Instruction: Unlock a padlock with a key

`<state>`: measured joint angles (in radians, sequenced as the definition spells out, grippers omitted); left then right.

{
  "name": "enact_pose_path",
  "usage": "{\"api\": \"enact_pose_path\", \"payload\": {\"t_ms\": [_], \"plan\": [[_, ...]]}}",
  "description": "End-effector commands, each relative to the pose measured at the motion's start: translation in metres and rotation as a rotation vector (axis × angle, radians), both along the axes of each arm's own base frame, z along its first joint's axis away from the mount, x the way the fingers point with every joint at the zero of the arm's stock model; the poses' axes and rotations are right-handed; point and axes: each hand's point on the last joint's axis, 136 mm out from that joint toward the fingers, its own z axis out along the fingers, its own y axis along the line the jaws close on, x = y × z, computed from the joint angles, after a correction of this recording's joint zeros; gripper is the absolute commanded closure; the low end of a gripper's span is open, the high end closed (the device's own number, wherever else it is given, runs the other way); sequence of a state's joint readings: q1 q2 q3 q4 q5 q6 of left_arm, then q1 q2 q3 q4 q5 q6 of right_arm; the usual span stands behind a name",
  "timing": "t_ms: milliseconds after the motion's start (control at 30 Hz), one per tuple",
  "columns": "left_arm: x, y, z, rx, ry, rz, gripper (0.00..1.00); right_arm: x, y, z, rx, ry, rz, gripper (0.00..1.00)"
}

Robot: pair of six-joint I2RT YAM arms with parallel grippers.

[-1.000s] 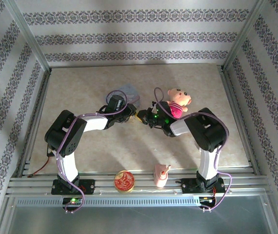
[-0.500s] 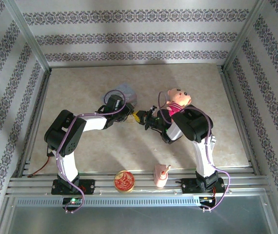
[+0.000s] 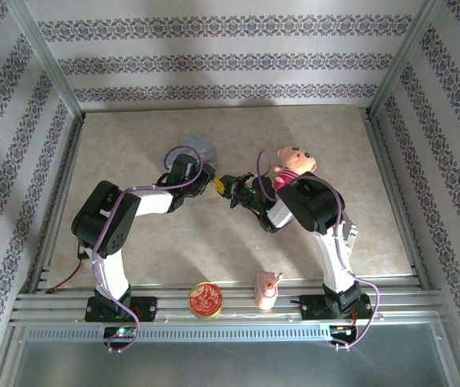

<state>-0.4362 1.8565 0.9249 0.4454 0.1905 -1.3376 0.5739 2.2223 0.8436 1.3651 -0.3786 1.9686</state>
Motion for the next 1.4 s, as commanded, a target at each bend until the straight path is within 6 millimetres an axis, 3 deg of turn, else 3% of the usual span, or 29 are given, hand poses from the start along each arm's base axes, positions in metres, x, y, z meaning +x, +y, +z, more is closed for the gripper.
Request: {"api": "enact_pose_path", "payload": {"t_ms": [0,100,233,367,567,800,1100,1367], "plan": [[-0.045,-0.071,0.037,-0.185,-0.027,-0.299,1.0,0.008,0.003,0.023,0.013,-0.078,-0.058,0.81],[-0.043,-0.065,0.031,-0.162,-0.01,-0.275,1.0,0.002,-0.019,0.018,-0.063,-0.117,-0.093,0.68],[-0.043,-0.058,0.019,-0.133,0.03,-0.25,1.0,-0.009,-0.045,0.01,-0.156,-0.142,-0.121,0.61],[-0.044,-0.056,0.014,-0.123,0.049,-0.24,1.0,-0.021,-0.056,-0.001,-0.239,-0.141,-0.105,0.56],[-0.046,-0.052,0.014,-0.095,0.057,-0.241,1.0,-0.032,-0.066,-0.004,-0.385,-0.18,-0.075,0.53],[-0.048,-0.053,0.014,-0.07,0.072,-0.265,1.0,-0.049,-0.083,0.018,-0.723,-0.331,-0.009,0.59],[-0.059,-0.051,0.018,0.027,0.155,-0.36,1.0,-0.076,-0.09,0.046,-1.451,-0.712,0.253,0.61],[-0.064,-0.042,0.035,0.144,0.173,-0.412,1.0,-0.084,-0.061,0.034,-1.609,-0.999,0.448,0.65]]}}
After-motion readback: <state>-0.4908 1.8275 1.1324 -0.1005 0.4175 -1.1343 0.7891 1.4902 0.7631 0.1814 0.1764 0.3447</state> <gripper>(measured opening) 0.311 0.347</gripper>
